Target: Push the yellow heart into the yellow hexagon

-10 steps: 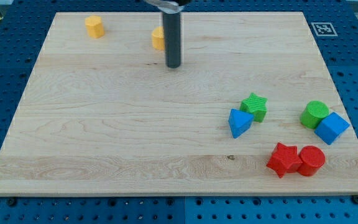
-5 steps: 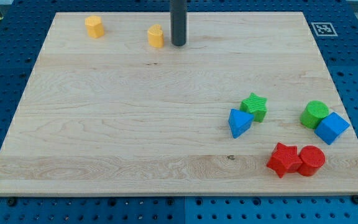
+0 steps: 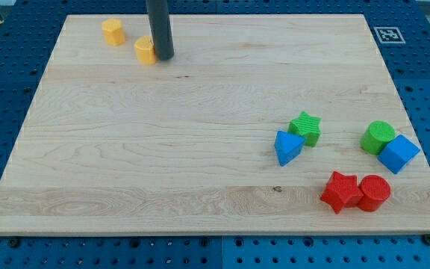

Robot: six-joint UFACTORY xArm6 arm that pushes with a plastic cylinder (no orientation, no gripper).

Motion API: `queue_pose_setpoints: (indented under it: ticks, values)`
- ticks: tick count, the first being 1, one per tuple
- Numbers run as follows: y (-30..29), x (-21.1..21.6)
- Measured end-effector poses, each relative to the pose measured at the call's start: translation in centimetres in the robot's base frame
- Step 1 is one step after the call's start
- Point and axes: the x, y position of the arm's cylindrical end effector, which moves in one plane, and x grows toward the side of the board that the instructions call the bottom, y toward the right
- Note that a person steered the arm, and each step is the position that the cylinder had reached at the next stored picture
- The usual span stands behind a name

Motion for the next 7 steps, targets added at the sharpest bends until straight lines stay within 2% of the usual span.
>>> queue_pose_setpoints:
  ticks: [1, 2, 3, 4, 5, 6, 7]
  values:
    - [0.0, 2.5]
    - [-0.4, 2.5]
    - [-3.5, 1.0]
    - [-4.2, -1.5]
    - [-4.3, -1.8]
    - [-3.0, -1.4]
    - [0.4, 0.9]
